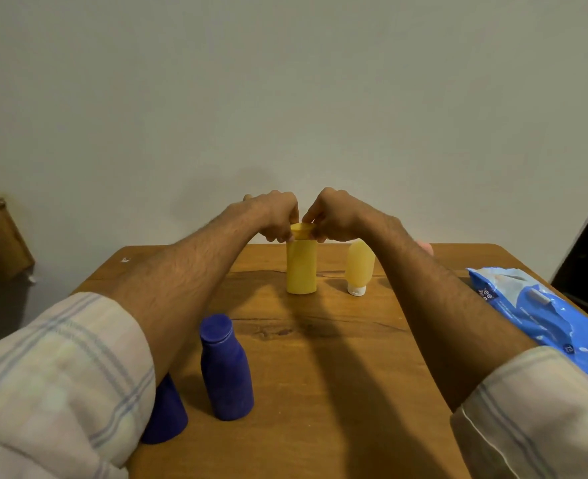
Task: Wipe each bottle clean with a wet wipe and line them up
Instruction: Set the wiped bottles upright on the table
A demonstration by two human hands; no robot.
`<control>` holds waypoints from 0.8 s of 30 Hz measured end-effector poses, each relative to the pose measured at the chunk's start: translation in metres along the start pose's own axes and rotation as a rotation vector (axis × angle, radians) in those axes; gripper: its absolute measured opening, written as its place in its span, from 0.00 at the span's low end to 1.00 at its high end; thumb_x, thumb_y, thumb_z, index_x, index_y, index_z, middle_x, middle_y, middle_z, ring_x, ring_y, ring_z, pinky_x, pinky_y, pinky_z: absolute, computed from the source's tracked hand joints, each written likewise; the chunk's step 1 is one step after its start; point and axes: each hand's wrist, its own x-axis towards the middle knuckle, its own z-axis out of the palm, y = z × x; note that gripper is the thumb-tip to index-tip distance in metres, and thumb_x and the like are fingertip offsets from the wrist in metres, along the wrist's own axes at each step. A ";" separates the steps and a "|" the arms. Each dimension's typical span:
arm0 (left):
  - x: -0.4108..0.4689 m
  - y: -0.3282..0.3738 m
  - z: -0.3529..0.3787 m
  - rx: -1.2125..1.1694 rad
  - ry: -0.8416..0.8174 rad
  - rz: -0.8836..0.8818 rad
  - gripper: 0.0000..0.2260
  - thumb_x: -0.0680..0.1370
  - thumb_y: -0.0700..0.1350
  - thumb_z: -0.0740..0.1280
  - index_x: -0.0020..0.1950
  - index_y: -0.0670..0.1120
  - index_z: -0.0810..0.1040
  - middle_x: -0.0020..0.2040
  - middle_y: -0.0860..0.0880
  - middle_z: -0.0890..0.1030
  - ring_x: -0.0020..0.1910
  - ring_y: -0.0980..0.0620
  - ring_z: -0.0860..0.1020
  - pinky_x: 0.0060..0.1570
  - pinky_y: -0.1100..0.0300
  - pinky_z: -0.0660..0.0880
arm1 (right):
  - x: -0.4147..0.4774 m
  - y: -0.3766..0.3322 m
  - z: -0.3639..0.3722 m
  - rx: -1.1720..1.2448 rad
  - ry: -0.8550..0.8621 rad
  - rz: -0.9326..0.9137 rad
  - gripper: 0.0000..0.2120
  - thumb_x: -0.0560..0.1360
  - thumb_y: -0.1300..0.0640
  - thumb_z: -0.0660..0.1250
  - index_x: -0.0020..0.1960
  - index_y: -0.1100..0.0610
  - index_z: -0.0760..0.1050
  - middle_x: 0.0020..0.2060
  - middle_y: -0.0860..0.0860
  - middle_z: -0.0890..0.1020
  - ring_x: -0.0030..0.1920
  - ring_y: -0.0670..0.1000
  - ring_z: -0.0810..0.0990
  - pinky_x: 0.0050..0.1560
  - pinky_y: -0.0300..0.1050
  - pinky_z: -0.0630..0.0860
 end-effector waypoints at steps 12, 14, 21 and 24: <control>0.007 -0.010 0.001 -0.028 -0.012 -0.008 0.14 0.77 0.41 0.70 0.62 0.42 0.79 0.51 0.46 0.84 0.41 0.53 0.81 0.59 0.44 0.76 | 0.004 -0.006 -0.001 -0.016 -0.030 -0.017 0.16 0.76 0.63 0.68 0.64 0.63 0.77 0.54 0.57 0.82 0.42 0.49 0.81 0.47 0.41 0.77; 0.007 -0.011 0.001 -0.021 -0.011 -0.008 0.13 0.77 0.41 0.70 0.62 0.42 0.80 0.51 0.46 0.84 0.40 0.53 0.81 0.59 0.43 0.76 | 0.003 -0.006 -0.002 -0.015 -0.031 -0.019 0.16 0.76 0.64 0.68 0.64 0.63 0.77 0.54 0.57 0.82 0.42 0.50 0.81 0.47 0.41 0.77; 0.006 -0.007 0.005 -0.016 0.007 -0.013 0.17 0.77 0.41 0.70 0.65 0.43 0.76 0.56 0.45 0.82 0.40 0.53 0.79 0.60 0.44 0.75 | 0.002 -0.005 -0.001 0.007 -0.043 0.021 0.18 0.76 0.65 0.68 0.66 0.62 0.74 0.55 0.58 0.82 0.42 0.50 0.81 0.39 0.36 0.77; 0.005 -0.007 0.005 -0.006 0.003 -0.019 0.17 0.77 0.42 0.70 0.66 0.43 0.76 0.56 0.45 0.82 0.40 0.53 0.78 0.60 0.45 0.75 | 0.000 -0.007 -0.002 0.016 -0.044 0.023 0.19 0.76 0.65 0.68 0.67 0.63 0.73 0.56 0.58 0.81 0.42 0.50 0.81 0.37 0.34 0.75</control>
